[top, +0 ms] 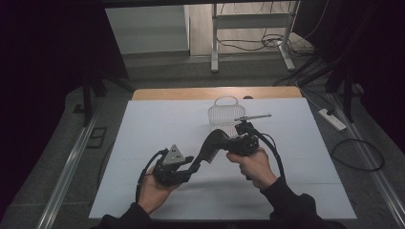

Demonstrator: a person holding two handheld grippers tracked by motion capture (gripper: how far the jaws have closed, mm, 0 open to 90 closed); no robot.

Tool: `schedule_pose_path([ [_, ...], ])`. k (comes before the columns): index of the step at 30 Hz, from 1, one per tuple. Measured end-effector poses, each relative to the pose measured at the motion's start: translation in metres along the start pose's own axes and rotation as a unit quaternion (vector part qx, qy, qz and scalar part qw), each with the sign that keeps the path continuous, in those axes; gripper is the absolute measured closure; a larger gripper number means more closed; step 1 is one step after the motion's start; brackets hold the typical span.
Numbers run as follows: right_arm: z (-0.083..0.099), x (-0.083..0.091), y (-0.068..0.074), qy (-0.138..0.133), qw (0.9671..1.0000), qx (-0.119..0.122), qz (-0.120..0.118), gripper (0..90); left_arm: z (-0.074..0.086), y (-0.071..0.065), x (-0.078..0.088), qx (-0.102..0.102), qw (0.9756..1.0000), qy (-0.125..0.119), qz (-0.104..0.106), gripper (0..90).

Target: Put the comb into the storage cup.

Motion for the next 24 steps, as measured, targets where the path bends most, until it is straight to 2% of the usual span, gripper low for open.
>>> schedule_pose_path([
  [6,0.000,0.004,0.001,-0.009,0.9999,0.014,-0.004,85.9,0.001,0.003,0.001,0.013,0.9998,-0.004,0.011,44.0],
  [7,0.000,0.005,0.001,-0.011,0.9998,0.017,-0.005,85.9,0.001,0.003,0.001,0.018,0.9997,-0.007,0.014,39.2],
  [13,-0.001,0.009,0.001,-0.018,0.9995,0.025,-0.007,85.9,0.002,0.007,0.004,0.035,0.9989,-0.015,0.028,29.5],
  [18,-0.002,0.014,0.001,-0.025,0.9992,0.030,-0.006,85.9,0.003,0.009,0.007,0.050,0.9979,-0.021,0.033,14.6],
  [24,-0.003,0.019,0.000,-0.031,0.9988,0.036,-0.010,86.0,0.005,0.011,0.010,0.060,0.9972,-0.015,0.043,7.0],
])
Point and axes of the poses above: each handheld gripper's, and its own axes: x roughly backward along the jaws, z roughly out of its underside, y roughly to its left, the point moved 2 cm from there along -x, roughly forward along the jaws, and after that the axes turned 8 degrees about y, right-handed, at the moved point
